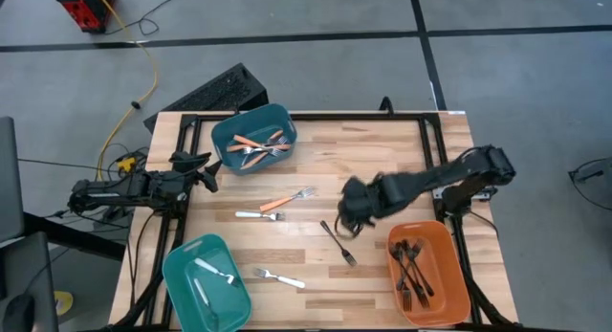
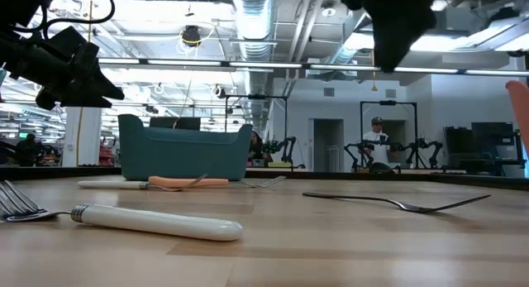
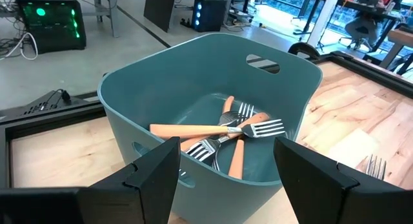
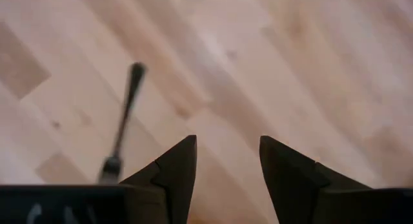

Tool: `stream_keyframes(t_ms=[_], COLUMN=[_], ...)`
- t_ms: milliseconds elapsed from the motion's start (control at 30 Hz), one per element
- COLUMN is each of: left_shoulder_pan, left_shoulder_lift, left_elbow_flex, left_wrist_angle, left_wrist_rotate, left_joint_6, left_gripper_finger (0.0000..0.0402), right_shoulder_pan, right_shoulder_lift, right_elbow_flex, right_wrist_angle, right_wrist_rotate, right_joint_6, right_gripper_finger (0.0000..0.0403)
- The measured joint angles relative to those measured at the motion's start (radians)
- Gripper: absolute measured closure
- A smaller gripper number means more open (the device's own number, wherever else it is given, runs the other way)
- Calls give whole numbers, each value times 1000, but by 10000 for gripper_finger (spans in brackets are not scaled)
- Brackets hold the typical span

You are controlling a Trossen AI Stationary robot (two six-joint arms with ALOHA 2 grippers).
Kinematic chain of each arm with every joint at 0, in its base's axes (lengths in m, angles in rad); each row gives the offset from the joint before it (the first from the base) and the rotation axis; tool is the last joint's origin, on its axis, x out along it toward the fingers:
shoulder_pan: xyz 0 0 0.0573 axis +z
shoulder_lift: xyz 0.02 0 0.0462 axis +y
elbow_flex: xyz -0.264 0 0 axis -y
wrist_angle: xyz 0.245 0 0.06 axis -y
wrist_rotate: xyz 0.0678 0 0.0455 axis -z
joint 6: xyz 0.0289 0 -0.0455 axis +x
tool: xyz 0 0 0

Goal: Sort silverware by color (type)
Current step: Put the black fork into the orange bin

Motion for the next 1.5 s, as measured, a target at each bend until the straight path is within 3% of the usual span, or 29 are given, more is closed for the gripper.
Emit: stream_keyframes(t_ms=[133, 367, 567, 833, 1500], left_shoulder_pan=[0, 0, 0, 0, 0], left_shoulder_lift=[0, 0, 0, 0, 0], left_elbow_flex=[0, 0, 0, 0, 0], left_wrist_angle=[0, 0, -3, -3, -3], left_wrist_rotate=[0, -2, 5, 3, 0], left_joint_6=[0, 0, 0, 0, -11], left_gripper_finger=[167, 167, 167, 167, 167], right_shoulder_pan=[60, 87, 67, 45, 56], right_shoulder_lift=[71, 225, 322, 348, 348], right_elbow_flex=[-37, -38, -38, -37, -37], right_wrist_angle=[143, 361, 306, 331, 326], right_wrist_rotate=[-1, 2, -29, -222, -236], right_joint_6=[8, -157, 4, -1, 24], right_gripper_finger=[210, 210, 210, 210, 210])
